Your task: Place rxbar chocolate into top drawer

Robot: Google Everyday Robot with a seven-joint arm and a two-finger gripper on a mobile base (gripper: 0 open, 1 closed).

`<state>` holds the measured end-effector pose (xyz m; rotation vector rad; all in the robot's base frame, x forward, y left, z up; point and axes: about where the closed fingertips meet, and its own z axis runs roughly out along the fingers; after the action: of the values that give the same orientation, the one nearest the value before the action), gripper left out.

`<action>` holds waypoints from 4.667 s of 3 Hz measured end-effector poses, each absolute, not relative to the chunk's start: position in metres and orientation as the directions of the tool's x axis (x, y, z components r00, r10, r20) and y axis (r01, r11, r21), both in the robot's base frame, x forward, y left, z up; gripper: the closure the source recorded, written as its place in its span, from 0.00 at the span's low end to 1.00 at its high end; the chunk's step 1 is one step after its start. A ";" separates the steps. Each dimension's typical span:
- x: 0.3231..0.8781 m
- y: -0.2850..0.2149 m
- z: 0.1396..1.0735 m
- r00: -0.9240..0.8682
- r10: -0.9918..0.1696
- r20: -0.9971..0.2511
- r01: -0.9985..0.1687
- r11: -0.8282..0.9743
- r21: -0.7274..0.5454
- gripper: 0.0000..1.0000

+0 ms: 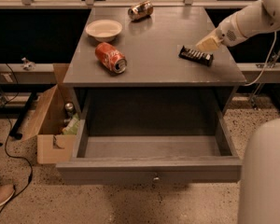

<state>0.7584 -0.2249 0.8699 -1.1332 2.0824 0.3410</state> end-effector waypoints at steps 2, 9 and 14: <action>0.719 -0.215 0.910 -0.262 -0.585 -0.767 -0.814 0.561 -0.151 0.81; 0.760 -0.209 0.826 -0.473 -0.583 -0.660 -0.777 0.630 0.000 0.00; 0.761 -0.193 0.859 -0.399 -0.595 -0.698 -0.807 0.589 -0.041 1.00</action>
Offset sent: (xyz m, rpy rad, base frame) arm -0.0664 0.0158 0.0535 0.0681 -0.1149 0.0264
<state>0.7612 -0.1933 0.8587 -1.1070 2.1349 0.3990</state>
